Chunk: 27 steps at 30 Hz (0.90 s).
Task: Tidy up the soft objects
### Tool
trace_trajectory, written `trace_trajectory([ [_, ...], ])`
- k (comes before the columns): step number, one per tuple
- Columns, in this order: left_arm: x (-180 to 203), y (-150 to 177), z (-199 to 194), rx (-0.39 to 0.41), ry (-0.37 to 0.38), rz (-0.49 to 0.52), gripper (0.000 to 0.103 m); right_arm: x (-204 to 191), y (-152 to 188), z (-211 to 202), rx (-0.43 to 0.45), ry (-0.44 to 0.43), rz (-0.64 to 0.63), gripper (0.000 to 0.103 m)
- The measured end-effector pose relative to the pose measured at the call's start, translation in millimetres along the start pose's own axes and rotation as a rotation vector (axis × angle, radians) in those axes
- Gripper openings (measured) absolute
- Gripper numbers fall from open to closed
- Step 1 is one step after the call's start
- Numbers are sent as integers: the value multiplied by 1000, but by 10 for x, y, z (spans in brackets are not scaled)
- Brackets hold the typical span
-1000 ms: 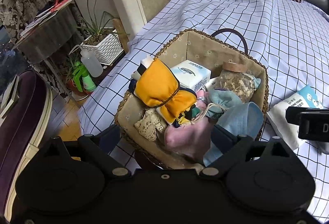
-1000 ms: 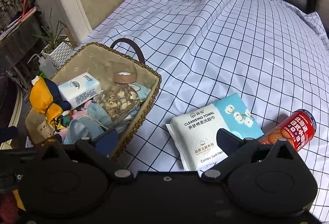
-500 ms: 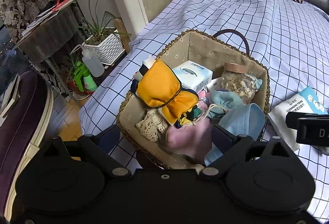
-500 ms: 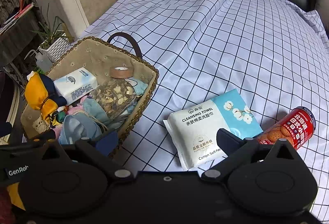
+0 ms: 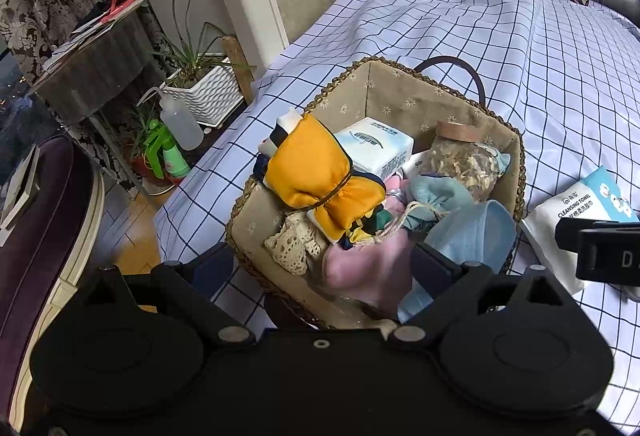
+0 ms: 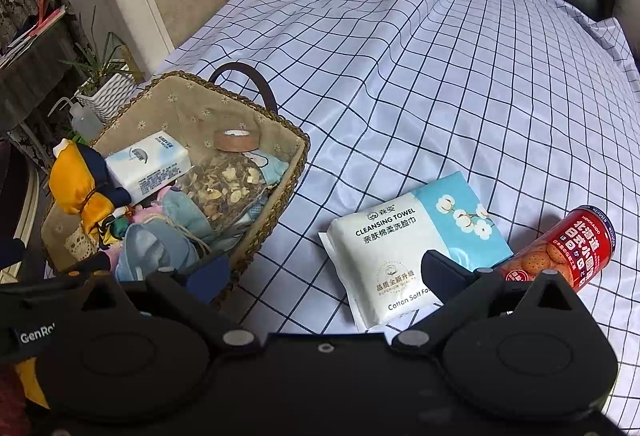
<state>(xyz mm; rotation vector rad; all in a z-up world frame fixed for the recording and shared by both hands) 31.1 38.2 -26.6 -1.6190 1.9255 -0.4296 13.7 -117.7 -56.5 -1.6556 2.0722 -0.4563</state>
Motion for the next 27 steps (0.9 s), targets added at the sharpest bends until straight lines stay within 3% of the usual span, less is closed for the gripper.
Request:
trace_trajectory([
  [27, -19, 2, 12, -6, -5, -13, 93, 6, 27, 17, -15, -15, -6, 103],
])
Point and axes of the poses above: each gripper's, at about its wrist camera, not at the fingertips, and z roughly the way its jaws point, x to its right, y to its underside, the point moved 6 cm from there along z, roughly the way its jaws point, and after that the axes turned 3 degrees about -y, right-handed, at the moved point
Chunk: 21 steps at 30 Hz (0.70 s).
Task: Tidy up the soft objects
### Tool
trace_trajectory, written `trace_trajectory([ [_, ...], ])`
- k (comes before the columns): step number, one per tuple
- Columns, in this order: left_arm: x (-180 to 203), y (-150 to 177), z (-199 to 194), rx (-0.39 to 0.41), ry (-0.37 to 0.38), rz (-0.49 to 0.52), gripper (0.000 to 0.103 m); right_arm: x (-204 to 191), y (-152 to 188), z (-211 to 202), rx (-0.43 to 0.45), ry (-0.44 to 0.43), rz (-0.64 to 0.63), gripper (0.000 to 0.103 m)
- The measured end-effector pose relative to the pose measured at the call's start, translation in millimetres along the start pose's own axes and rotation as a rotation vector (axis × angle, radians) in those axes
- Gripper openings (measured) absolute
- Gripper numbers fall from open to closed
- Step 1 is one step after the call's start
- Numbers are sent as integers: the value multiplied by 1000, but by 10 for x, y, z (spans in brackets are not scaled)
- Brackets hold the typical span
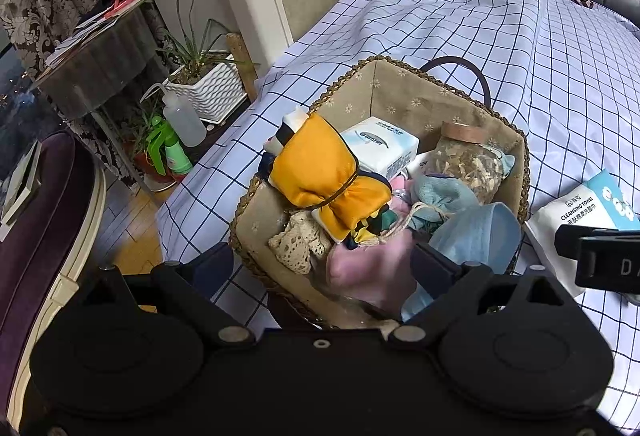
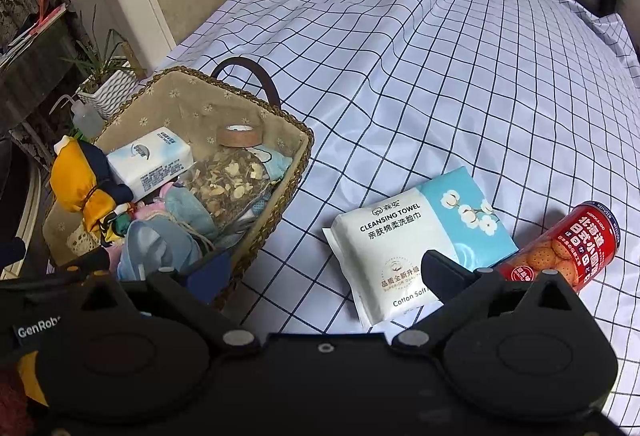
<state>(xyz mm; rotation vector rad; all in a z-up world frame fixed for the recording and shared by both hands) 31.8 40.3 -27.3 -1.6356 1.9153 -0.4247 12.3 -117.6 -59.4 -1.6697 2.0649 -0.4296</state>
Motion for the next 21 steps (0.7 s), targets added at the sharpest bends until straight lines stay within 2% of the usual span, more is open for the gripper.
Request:
trace_trajectory([
  [21, -10, -3, 6, -3, -10, -7, 93, 32, 13, -12, -3, 6, -16, 103],
])
Point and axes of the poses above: each gripper's, at about its wrist camera, not at the fingertips, and z roughly the way its jaws point, x to its right, y to its underside, the point moved 6 cm from there along z, roughly the way its jaws point, and after that the axes turned 3 degrees about -y, right-handed, at the moved point
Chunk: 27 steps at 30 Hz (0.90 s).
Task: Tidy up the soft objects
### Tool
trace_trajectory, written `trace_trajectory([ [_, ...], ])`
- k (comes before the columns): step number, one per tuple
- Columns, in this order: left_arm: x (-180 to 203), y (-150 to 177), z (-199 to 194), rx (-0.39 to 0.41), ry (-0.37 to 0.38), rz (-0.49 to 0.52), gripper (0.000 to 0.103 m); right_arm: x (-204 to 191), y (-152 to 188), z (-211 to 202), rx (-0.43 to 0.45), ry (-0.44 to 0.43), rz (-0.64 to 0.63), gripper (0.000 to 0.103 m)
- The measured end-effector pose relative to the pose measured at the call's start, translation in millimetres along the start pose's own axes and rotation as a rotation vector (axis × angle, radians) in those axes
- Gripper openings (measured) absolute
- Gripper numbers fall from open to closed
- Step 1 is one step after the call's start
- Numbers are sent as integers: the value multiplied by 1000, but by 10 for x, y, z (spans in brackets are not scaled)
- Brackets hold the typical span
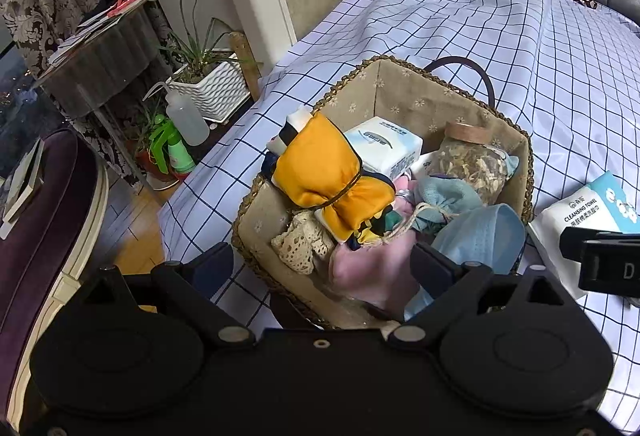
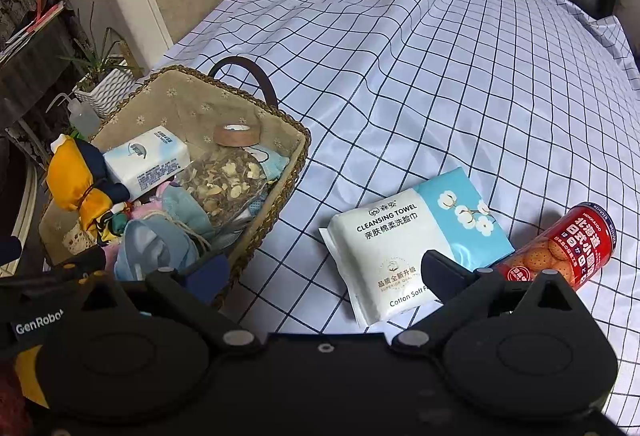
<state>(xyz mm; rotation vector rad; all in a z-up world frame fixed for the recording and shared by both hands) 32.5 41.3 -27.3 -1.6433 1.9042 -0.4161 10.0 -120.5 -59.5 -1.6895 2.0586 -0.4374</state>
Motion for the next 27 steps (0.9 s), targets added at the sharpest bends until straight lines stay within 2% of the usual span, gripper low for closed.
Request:
trace_trajectory([
  [27, -10, -19, -10, 4, -2, -1, 93, 10, 42, -6, -3, -1, -28, 103],
])
Point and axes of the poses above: each gripper's, at about its wrist camera, not at the fingertips, and z roughly the way its jaws point, x to its right, y to its underside, the point moved 6 cm from there along z, roughly the way its jaws point, and after that the axes turned 3 degrees about -y, right-handed, at the moved point
